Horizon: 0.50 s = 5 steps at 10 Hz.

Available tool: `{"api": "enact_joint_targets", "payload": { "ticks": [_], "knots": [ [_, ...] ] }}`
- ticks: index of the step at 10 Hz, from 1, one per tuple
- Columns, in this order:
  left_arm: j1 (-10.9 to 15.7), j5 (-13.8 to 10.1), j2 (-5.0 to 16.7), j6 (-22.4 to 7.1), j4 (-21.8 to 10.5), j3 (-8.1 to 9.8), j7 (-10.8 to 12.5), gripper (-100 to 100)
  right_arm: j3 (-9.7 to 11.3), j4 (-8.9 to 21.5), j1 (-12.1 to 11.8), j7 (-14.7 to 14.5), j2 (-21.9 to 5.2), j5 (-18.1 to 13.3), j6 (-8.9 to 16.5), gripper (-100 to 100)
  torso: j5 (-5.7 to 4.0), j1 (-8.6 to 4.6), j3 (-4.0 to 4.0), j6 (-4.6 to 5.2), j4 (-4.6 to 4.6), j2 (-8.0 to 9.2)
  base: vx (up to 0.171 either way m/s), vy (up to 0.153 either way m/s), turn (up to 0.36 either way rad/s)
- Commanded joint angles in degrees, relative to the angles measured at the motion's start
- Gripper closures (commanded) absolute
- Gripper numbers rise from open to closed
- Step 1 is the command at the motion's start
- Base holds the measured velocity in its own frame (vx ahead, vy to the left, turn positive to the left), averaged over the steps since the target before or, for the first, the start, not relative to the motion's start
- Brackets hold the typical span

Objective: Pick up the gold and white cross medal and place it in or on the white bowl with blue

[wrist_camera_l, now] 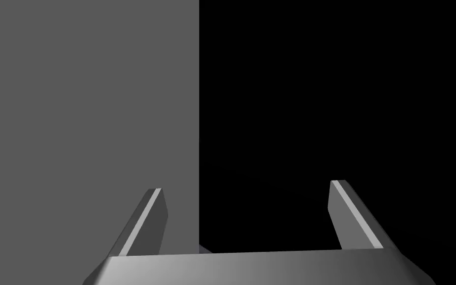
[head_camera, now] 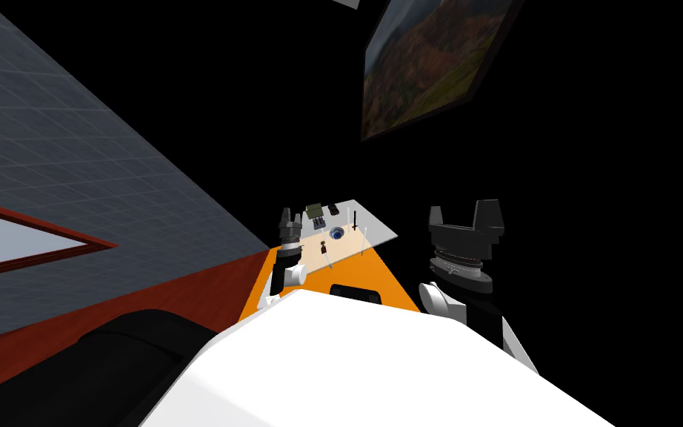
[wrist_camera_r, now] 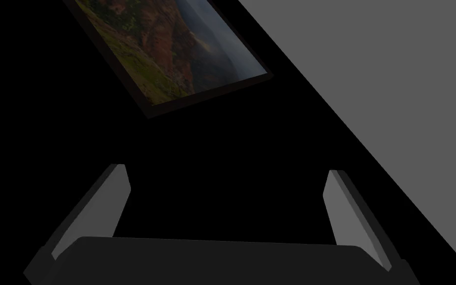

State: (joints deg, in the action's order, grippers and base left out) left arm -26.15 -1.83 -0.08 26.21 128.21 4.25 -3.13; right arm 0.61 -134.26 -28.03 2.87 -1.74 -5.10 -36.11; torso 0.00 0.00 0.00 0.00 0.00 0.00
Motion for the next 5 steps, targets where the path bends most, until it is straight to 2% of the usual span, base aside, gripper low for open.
{"api": "enact_joint_targets", "payload": {
  "ticks": [1, 5],
  "knots": [
    [0.34, -1.21, 2.67, -1.18, -0.95, 0.14, -0.92, -100, 0.00, 0.00, 0.00, 0.00, 0.00, 0.00, 0.00, 0, 0.00, 0.00, 0.00, 0.00, 0.00, 0.00, -0.008, 0.005, -0.008],
    [1.65, -5.27, 8.14, -5.30, -4.30, 0.38, -3.95, -100, 0.00, 0.00, 0.00, 0.00, 0.00, 0.00, 0.00, 0, 0.02, 0.06, 0.02, 0.00, 0.01, 0.04, -0.014, 0.008, -0.024]
  ]
}}
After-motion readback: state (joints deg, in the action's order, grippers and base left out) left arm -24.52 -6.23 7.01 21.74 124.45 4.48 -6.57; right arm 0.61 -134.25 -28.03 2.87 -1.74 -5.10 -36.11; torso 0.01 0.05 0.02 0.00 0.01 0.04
